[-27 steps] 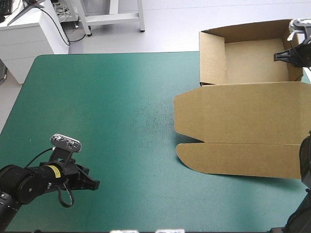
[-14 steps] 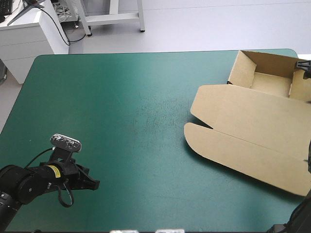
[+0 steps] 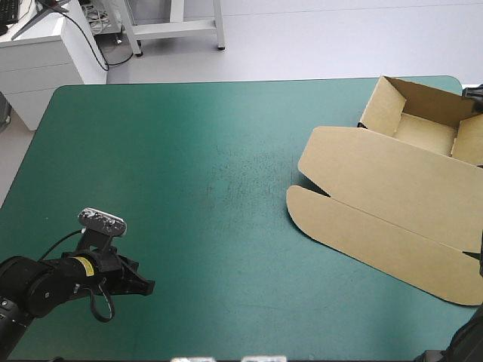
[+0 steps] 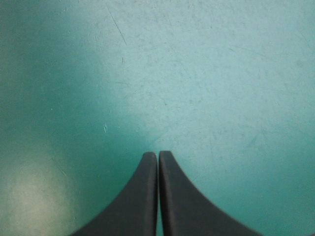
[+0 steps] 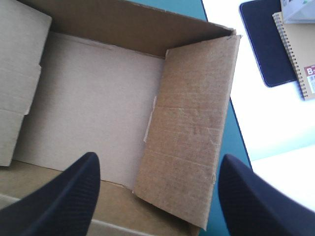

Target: Fold the box

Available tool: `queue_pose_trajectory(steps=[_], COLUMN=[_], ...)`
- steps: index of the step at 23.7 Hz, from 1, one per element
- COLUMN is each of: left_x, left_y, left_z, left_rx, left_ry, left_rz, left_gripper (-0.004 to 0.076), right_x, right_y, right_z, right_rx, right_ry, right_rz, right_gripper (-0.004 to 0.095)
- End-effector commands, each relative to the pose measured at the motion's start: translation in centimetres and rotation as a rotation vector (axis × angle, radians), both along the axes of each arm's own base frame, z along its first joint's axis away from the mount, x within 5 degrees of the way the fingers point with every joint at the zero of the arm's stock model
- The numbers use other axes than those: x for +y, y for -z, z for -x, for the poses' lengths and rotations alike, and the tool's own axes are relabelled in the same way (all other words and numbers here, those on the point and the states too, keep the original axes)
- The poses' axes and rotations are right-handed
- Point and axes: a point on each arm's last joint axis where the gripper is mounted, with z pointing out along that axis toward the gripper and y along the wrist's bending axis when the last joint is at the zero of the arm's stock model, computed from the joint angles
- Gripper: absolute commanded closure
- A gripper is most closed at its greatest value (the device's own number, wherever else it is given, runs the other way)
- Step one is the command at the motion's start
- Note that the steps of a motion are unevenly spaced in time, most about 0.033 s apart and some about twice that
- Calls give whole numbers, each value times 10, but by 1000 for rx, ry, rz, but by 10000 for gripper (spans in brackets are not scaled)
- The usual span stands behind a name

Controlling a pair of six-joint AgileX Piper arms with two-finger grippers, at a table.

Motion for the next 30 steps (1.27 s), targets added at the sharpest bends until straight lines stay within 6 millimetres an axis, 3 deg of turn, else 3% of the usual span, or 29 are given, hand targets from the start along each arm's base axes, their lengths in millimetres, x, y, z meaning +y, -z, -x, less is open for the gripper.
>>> queue_pose_trajectory(steps=[1,7,11,16,17,19,24,26,30], left_x=[-2,-3,-4,-6,-6,-6,-1,0,0], left_y=[-11,-12,-12,-13,-14,-15,-16,-16,-20], left_z=[-3,-3,-3,-3,-4,-6,-10,-10,-6], left_rx=[-74,-81,-77,-78,-94,-118,-179,-185,-213], left_ry=[3,2,2,0,-2,-5,2,7,32], left_rz=[36,45,54,91,93,98,13,1,16], left_gripper=[732,732,732,732,732,732,732,732,732], right_x=[18,41,57,89,104,127,175,186,190], right_y=[-58,-91,-109,-128,-131,-124,-74,-53,-34], right_z=[31,54,66,80,83,88,113,130,168], right_rx=[-161,-275,-355,-418,-412,-368,-167,-109,-139], right_ry=[-25,-107,-190,-274,-309,-367,-522,-564,-588], right_rz=[18,-30,-75,-92,-77,-70,-80,-92,-69], right_gripper=[446,933,916,916,916,916,916,916,916])
